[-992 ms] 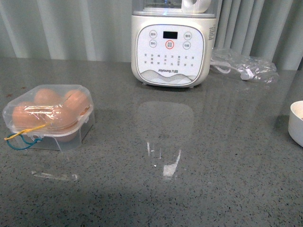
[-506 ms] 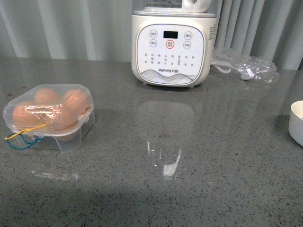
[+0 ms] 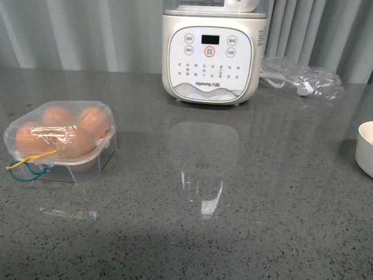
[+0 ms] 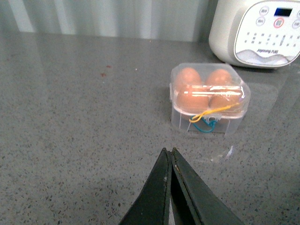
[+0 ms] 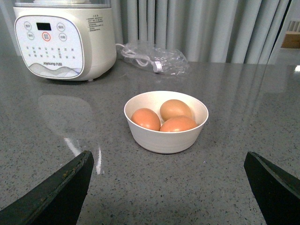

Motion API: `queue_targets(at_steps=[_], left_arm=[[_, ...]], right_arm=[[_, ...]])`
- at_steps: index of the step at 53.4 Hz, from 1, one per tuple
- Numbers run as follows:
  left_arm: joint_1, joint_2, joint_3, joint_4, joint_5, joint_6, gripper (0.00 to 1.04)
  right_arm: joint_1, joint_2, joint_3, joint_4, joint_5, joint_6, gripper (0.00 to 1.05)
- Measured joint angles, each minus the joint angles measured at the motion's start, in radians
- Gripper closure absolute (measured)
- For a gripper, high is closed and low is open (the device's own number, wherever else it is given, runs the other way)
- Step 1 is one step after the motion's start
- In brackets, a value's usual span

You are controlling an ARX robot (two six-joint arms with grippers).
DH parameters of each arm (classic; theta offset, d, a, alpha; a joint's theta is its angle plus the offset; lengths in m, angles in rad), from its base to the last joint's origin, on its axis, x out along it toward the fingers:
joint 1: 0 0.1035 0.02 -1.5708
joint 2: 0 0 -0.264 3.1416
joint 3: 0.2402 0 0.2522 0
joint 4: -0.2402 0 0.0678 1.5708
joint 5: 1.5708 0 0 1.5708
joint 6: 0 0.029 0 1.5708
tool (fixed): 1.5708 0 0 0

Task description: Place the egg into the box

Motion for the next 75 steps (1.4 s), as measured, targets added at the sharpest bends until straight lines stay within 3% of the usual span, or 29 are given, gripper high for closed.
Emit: queue_targets(at_steps=[32,52,58,75], left_arm=[[0.000,-0.055,-0.013,-0.002,0.000,-0.002,1.00],[0.000,-0.055,-0.013,-0.002,0.000,-0.001,0.26],[0.000,-0.055,-0.013,-0.002,0.000,-0.001,0.08],[0.000,-0.055,-0.013,-0.002,0.000,-0.001,0.07]], right_arm=[[0.000,0.000,0.000,0.000,0.000,0.000,0.07],[0.000,0.000,0.000,0.000,0.000,0.000,0.07],[0.000,0.000,0.000,0.000,0.000,0.000,0.07],[0.000,0.000,0.000,0.000,0.000,0.000,0.07]])
